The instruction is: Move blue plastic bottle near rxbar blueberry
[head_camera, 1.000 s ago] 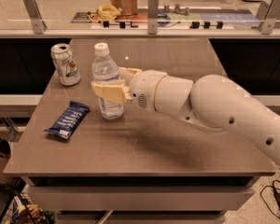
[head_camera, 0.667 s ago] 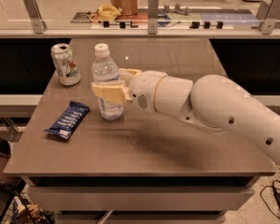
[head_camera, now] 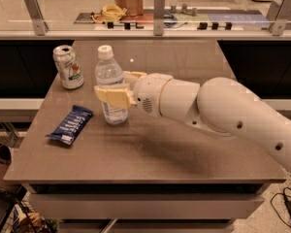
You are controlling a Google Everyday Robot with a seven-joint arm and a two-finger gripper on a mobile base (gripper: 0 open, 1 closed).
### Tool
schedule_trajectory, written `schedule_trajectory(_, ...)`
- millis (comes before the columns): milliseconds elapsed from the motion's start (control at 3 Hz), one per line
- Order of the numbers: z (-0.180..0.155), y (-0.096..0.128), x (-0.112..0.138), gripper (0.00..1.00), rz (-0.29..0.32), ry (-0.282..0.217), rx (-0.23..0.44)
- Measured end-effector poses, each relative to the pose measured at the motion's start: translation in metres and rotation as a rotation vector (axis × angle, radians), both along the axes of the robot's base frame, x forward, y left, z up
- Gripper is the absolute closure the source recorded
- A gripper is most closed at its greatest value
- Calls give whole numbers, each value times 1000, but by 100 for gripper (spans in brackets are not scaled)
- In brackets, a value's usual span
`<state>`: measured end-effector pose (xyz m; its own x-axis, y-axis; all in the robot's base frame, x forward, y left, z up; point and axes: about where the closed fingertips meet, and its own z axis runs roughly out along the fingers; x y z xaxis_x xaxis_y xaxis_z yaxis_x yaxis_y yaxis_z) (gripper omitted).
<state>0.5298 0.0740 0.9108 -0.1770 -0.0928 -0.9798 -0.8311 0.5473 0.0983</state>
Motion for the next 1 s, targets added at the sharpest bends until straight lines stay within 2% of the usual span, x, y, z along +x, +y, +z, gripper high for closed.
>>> schedule_trajectory(333, 1, 2, -1, 13, 3, -1, -1)
schedule_trajectory(667, 1, 4, -2, 0, 6, -2, -2)
schedule_trajectory(1000, 1, 4, -2, 0, 6, -2, -2)
